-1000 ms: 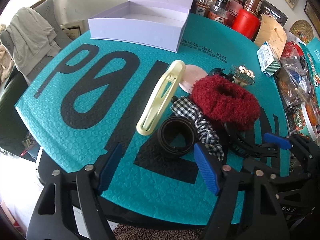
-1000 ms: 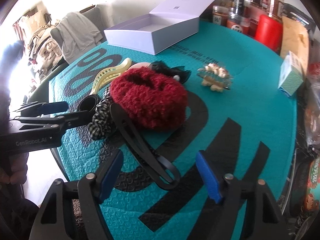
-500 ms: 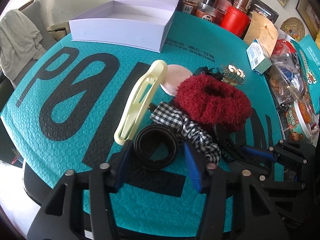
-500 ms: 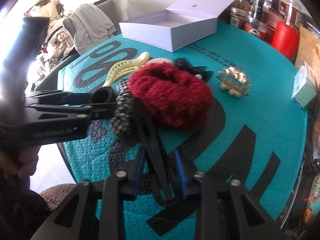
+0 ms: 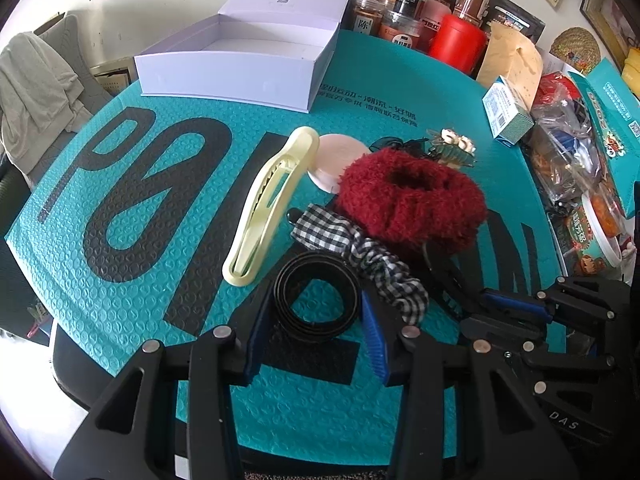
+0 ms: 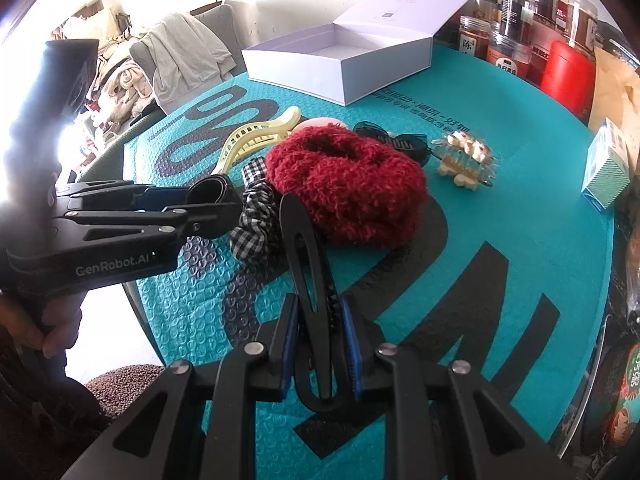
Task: Organize objects
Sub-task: 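Grasp the black rubber ring with the left gripper while the right grasps the black claw clip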
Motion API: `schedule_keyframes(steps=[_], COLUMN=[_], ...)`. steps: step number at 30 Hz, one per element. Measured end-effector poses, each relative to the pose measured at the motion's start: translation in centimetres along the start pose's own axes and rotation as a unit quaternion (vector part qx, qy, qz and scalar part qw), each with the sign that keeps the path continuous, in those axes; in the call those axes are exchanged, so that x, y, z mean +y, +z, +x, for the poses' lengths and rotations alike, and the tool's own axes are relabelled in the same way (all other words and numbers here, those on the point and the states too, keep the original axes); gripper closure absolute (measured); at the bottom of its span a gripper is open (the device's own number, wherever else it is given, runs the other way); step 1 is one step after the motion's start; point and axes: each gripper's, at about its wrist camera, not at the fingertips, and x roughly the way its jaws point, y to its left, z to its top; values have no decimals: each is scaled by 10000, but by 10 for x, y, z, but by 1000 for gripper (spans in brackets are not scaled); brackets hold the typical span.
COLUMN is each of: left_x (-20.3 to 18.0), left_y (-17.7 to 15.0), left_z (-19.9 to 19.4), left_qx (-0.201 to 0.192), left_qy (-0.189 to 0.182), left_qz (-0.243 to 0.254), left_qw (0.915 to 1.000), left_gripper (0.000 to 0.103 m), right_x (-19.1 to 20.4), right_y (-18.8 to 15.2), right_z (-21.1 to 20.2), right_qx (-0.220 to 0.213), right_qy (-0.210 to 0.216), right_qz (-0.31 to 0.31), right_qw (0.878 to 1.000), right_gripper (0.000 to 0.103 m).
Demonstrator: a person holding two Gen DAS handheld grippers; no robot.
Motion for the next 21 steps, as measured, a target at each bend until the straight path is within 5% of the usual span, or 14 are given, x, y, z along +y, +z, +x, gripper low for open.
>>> schedule_keyframes(steps=[21], left_x=[-17], left_y=[2], left_z=[-46], left_qx=[-396], left_qy=[301], left_qz=[237], left_qw=[9985], left_gripper=[63], right_x=[-1], right_y=[2], right_z=[-43], right_qx=[-551], right_qy=[-90], right_qz=[-262], right_qw=[9981], right_gripper=[82])
